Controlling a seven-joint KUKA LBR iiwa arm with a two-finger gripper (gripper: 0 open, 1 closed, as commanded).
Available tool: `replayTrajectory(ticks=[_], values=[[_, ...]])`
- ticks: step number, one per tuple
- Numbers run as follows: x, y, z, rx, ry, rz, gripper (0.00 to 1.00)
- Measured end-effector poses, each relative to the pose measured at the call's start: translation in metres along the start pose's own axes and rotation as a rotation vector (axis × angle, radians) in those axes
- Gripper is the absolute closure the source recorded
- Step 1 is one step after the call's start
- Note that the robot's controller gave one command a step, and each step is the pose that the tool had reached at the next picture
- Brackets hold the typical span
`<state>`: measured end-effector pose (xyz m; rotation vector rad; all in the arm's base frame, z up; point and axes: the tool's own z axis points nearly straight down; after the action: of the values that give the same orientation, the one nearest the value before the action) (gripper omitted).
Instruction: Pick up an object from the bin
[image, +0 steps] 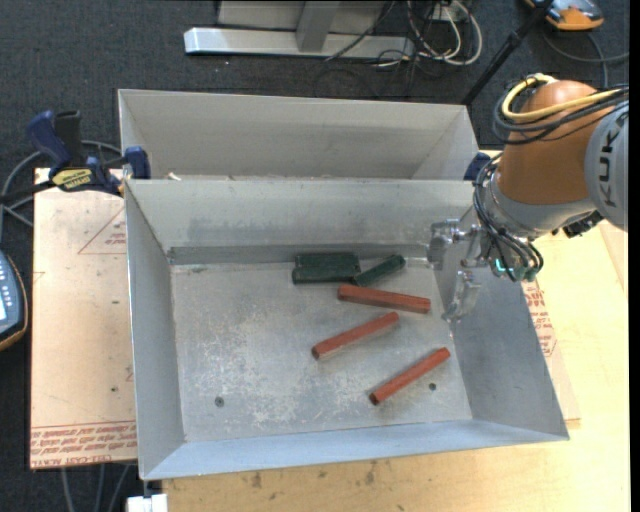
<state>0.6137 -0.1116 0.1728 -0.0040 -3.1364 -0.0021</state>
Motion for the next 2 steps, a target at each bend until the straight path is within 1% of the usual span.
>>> replayTrajectory(ticks=[1,2], values=[[0.0167,0.0253,0.1059,-0.001,-0.001,0.248,0.00],[0.0147,0.0242,0.1024,0.000,-0.007,0.247,1.00]])
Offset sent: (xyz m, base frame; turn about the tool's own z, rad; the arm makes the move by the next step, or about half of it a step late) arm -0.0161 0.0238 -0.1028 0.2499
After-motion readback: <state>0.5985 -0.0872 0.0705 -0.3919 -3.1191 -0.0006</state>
